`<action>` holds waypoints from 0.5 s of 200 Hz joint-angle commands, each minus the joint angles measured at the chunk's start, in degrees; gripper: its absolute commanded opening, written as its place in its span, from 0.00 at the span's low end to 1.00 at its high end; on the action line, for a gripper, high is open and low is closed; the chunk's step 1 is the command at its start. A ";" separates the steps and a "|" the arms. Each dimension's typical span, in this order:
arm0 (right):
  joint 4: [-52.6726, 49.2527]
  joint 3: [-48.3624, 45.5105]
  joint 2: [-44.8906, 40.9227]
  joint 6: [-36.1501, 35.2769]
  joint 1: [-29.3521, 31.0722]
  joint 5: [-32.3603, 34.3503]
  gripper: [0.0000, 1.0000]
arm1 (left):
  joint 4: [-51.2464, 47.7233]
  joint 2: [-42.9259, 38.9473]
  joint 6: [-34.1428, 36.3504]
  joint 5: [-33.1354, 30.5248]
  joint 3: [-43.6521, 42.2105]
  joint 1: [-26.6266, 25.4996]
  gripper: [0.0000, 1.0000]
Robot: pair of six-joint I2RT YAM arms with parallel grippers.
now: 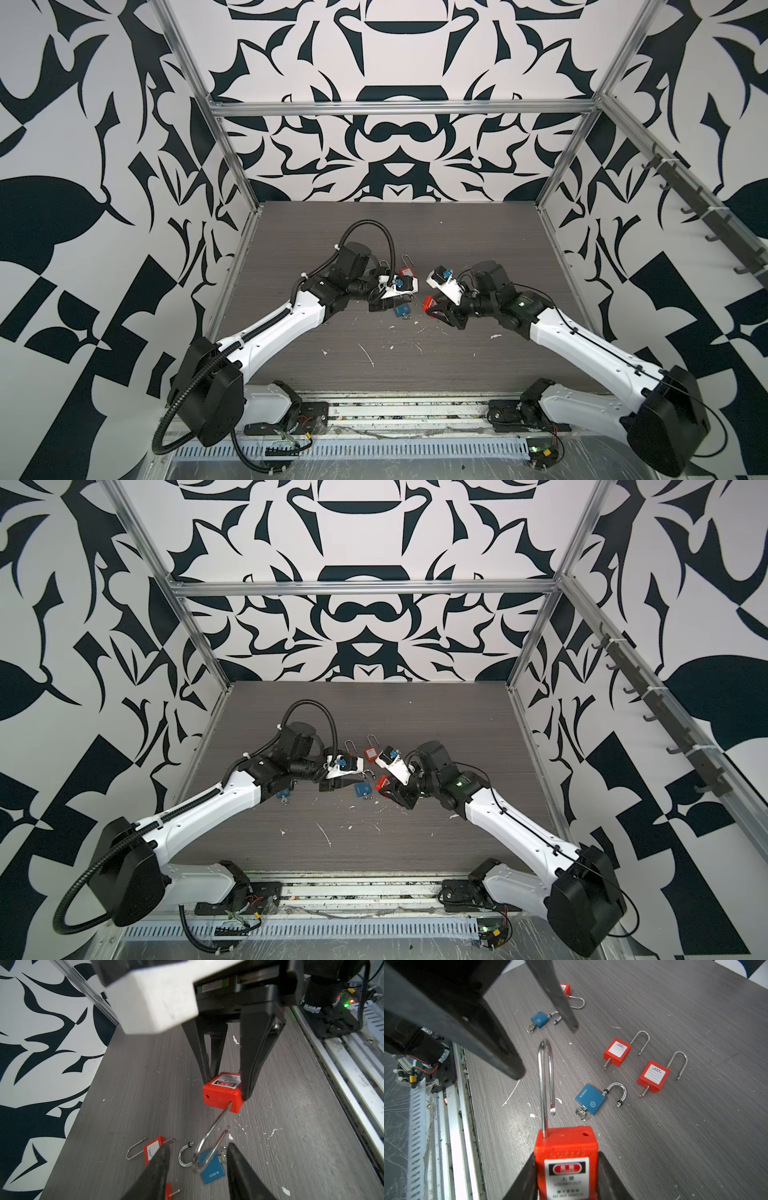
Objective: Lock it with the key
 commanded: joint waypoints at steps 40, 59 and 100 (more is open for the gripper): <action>0.08 2.18 -1.54 -2.91 1.71 0.60 0.14 | -6.00 0.30 3.36 4.05 1.52 0.83 0.43; -1.29 2.99 -1.21 -3.55 1.91 -1.07 0.14 | -7.77 0.07 5.55 5.01 1.97 1.21 0.42; -4.38 4.91 -0.31 -6.54 2.10 -0.04 0.12 | -12.32 0.69 7.45 8.46 4.40 2.59 0.33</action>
